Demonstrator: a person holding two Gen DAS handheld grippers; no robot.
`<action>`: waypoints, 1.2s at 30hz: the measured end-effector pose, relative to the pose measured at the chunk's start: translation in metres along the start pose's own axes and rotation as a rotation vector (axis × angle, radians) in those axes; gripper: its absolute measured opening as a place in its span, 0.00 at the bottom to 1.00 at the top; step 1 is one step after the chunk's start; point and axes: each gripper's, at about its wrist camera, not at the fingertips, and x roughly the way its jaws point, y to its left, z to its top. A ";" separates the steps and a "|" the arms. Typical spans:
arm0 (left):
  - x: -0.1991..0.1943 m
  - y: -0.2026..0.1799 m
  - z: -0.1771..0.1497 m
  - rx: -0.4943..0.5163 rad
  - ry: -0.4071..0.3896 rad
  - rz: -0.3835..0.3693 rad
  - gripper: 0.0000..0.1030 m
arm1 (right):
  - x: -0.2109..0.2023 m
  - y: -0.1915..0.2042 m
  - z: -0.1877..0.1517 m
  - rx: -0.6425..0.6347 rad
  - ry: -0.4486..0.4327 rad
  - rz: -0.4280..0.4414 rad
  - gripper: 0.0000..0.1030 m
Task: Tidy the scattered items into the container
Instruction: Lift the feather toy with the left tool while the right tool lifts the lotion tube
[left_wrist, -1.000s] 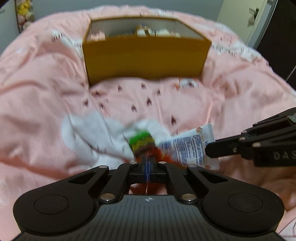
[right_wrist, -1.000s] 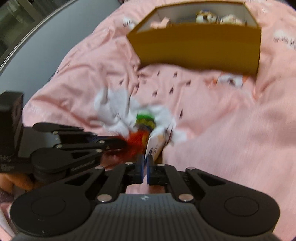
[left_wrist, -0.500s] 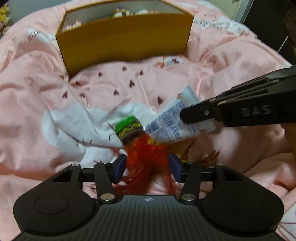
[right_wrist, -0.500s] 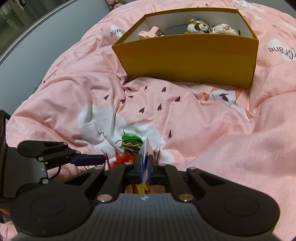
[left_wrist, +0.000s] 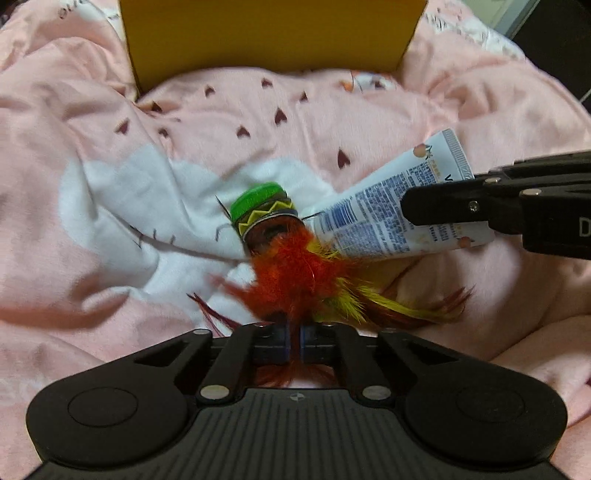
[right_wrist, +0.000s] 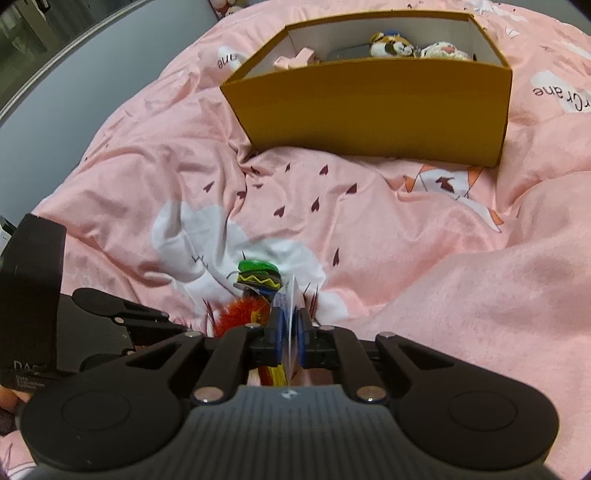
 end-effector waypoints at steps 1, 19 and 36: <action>-0.004 0.001 0.000 -0.007 -0.022 -0.008 0.02 | -0.002 0.000 0.001 0.000 -0.011 -0.001 0.08; -0.073 0.017 0.055 -0.103 -0.268 -0.108 0.01 | -0.046 -0.016 0.036 0.007 -0.180 -0.057 0.07; -0.131 0.018 0.144 -0.063 -0.447 -0.161 0.01 | -0.094 -0.027 0.110 -0.044 -0.374 -0.122 0.07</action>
